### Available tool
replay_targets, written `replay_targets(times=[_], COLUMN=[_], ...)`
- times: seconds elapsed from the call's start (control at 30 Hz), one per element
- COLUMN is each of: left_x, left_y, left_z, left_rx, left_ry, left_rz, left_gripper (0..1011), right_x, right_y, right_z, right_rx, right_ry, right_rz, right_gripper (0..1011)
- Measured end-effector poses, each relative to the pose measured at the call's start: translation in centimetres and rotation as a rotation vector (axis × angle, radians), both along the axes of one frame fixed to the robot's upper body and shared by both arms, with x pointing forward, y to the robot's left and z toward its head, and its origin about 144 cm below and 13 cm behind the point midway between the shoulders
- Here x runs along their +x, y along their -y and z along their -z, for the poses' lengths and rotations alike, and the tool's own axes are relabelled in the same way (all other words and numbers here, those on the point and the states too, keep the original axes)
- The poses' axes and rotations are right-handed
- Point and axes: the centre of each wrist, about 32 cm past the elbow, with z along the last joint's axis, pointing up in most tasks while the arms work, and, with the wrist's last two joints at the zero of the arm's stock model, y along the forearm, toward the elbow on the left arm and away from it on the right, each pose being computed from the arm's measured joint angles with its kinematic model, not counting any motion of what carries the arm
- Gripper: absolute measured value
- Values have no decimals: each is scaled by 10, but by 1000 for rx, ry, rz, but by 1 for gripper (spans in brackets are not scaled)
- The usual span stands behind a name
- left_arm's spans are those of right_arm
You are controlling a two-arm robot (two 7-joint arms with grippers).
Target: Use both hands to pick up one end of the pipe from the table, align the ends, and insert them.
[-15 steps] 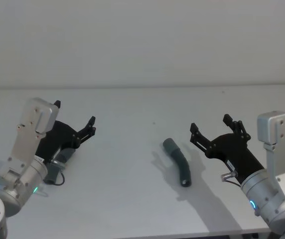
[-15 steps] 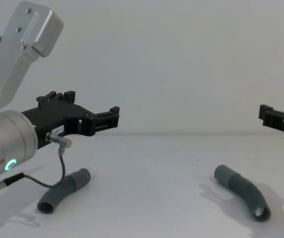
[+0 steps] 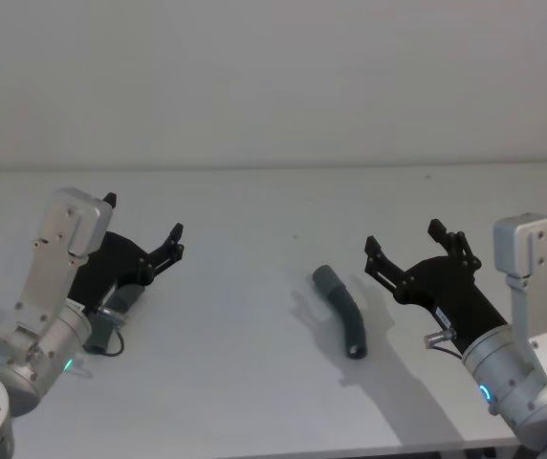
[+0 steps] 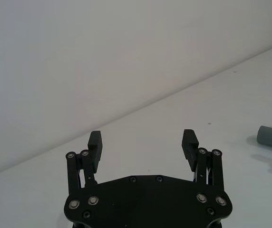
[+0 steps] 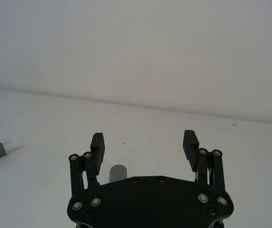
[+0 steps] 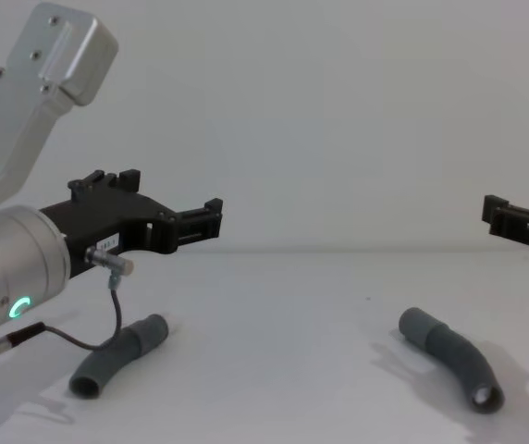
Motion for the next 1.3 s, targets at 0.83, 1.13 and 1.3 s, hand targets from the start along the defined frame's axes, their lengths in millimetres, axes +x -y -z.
replay_targets(times=[0.83, 1.13, 1.3], left_x=[0, 2, 1], left_y=[0, 3, 4], left_z=[-1, -11, -19], left_rx=[-2, -10, -6], left_ry=[-2, -53, -93], left_rz=[-1, -15, -26], left_gripper=[1001, 1001, 1002], right_x=[0, 0, 0], right_y=[0, 0, 0], right_z=[0, 0, 0], right_rx=[0, 0, 0], right_ry=[0, 0, 0], right_rz=[0, 0, 0], right_gripper=[1002, 1002, 1002])
